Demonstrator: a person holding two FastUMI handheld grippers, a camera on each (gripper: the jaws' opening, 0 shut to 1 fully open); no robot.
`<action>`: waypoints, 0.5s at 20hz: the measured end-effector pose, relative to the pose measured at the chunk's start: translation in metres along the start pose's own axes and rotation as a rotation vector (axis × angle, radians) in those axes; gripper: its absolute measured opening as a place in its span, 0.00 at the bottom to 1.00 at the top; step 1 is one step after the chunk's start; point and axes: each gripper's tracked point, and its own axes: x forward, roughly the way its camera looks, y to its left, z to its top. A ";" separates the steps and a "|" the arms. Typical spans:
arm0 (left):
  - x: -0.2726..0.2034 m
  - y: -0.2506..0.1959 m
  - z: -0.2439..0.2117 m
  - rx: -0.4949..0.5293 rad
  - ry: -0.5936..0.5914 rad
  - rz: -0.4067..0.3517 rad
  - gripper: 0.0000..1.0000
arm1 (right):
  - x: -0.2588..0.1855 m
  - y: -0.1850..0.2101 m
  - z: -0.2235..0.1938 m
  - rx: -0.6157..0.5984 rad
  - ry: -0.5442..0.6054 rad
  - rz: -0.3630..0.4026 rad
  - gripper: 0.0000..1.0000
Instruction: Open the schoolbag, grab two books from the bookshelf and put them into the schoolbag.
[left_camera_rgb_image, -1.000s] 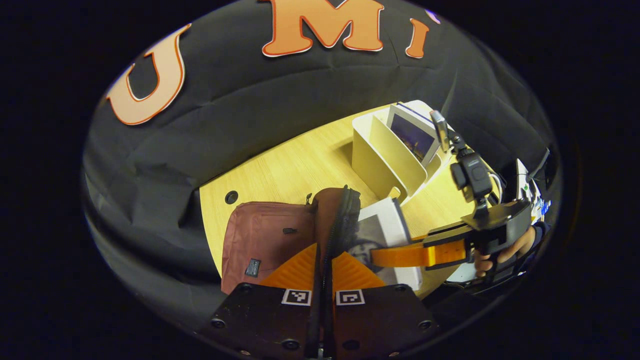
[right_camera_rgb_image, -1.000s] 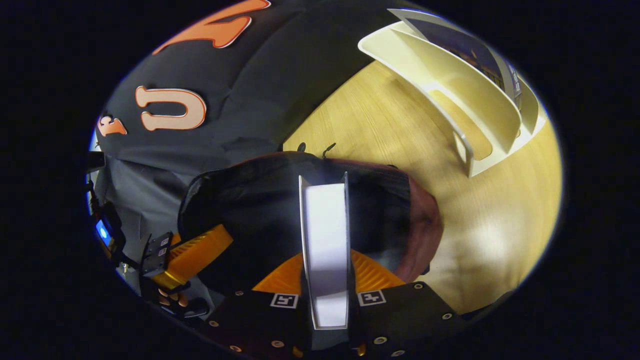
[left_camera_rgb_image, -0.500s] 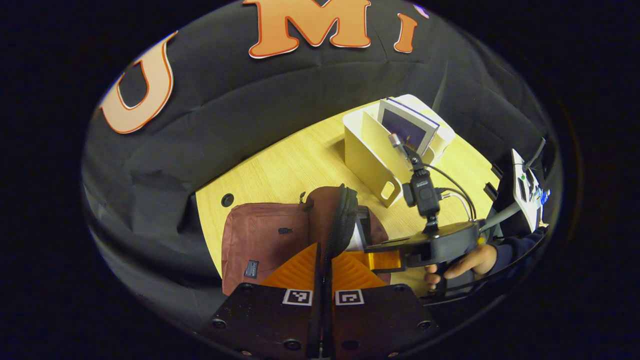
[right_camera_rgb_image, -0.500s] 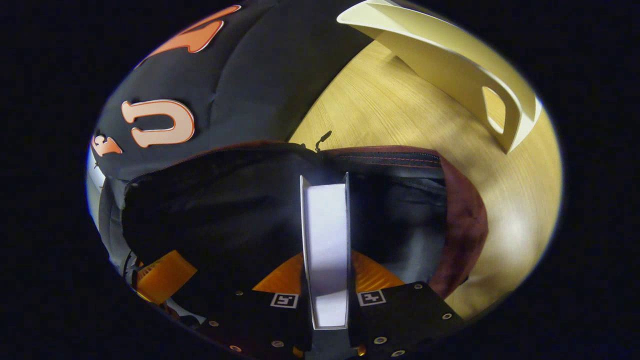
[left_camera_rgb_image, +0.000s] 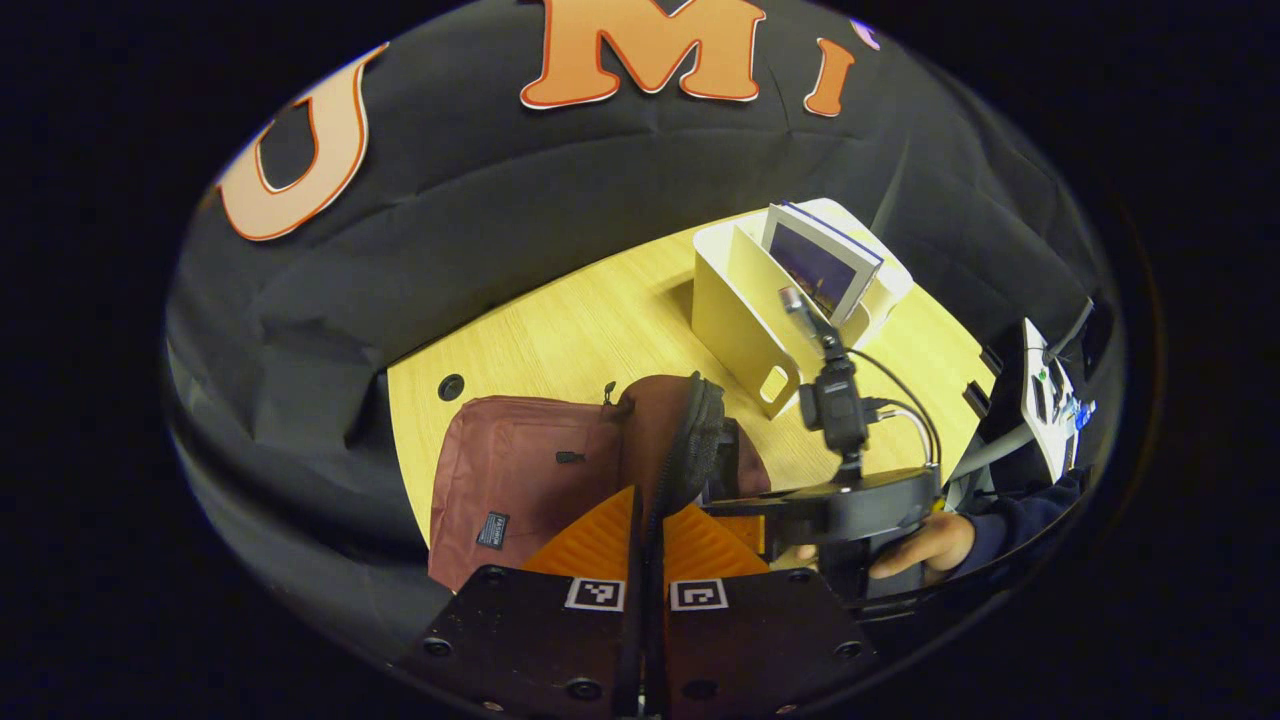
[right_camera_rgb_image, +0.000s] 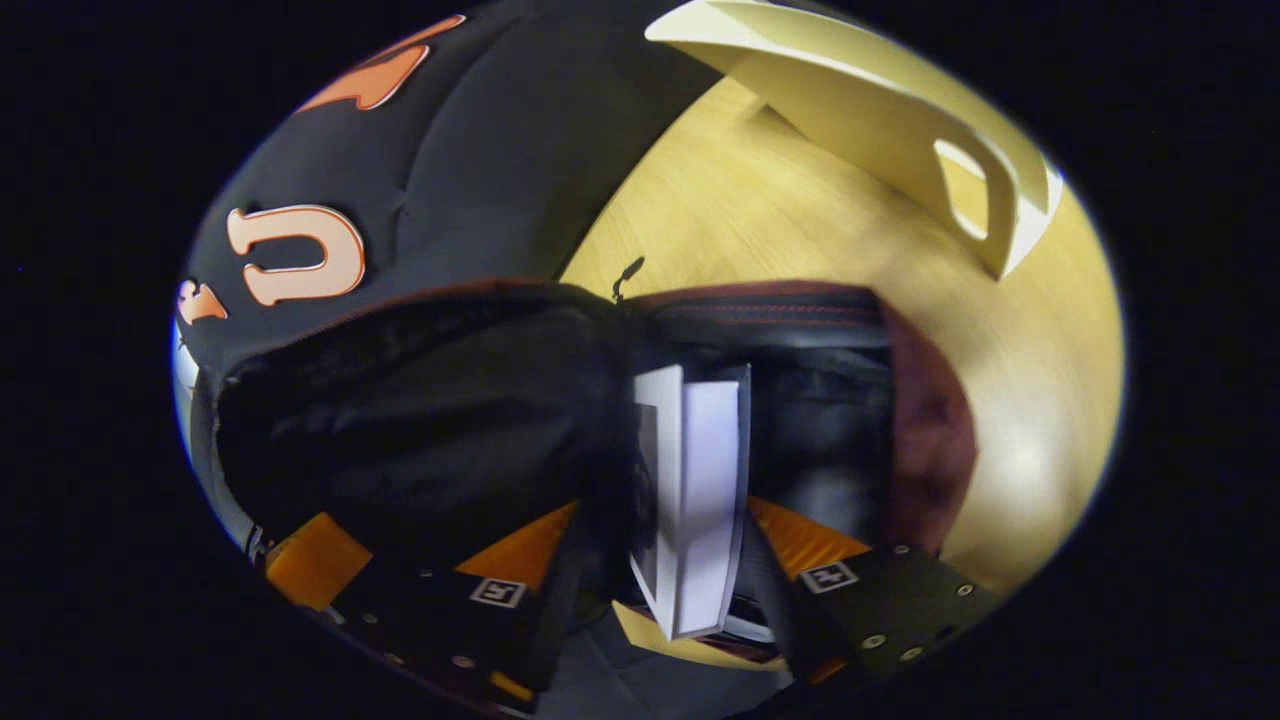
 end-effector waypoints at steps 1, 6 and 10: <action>-0.001 0.000 0.000 -0.007 -0.004 0.004 0.03 | -0.010 -0.007 0.004 -0.028 -0.003 -0.025 0.95; 0.003 -0.006 -0.008 -0.038 -0.009 0.017 0.02 | -0.054 -0.032 0.023 -0.107 -0.021 -0.068 0.97; 0.006 -0.011 -0.012 -0.048 -0.006 0.021 0.02 | -0.096 -0.047 0.047 -0.189 -0.064 -0.122 0.97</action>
